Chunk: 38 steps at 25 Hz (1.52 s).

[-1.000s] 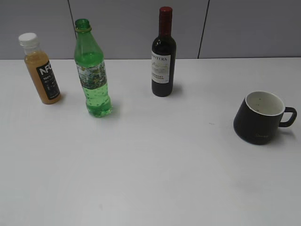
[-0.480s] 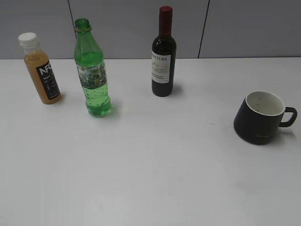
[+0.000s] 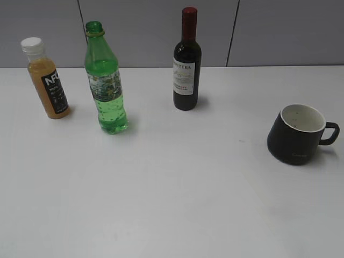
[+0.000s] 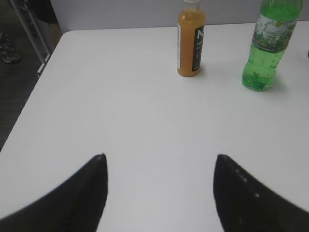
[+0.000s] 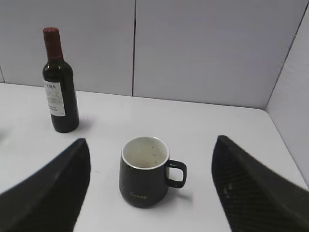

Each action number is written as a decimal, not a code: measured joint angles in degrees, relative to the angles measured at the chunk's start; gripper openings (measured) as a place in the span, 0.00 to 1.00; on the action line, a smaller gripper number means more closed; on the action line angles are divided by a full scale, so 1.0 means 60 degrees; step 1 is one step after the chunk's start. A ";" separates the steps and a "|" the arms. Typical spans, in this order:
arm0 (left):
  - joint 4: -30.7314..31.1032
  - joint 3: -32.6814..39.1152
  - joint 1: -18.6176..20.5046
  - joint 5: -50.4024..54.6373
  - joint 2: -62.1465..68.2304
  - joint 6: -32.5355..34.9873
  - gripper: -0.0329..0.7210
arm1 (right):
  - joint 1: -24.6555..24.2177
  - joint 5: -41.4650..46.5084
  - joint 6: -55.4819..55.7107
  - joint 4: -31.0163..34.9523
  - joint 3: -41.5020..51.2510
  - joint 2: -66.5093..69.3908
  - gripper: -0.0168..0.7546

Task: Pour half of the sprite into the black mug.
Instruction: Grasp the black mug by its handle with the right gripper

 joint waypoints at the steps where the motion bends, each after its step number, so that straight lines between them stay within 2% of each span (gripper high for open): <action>1: 0.0000 0.0000 0.0000 0.0000 0.0000 0.0000 0.73 | 0.0000 -0.0305 0.0000 0.0000 0.0083 0.0184 0.79; 19: 0.0000 0.0000 0.0000 -0.0019 0.0000 0.0000 0.73 | 0.0000 -0.6510 -0.0001 -0.0083 0.2260 0.3036 0.79; 26: 0.0000 0.0000 0.0000 -0.0022 0.0000 0.0000 0.73 | 0.0000 -0.7903 0.0046 -0.0298 0.2444 0.4534 0.79; 38: 0.0000 0.0000 0.0000 -0.0022 0.0000 0.0000 0.73 | 0.0000 -1.0489 0.1409 -0.0879 0.2555 0.7550 0.79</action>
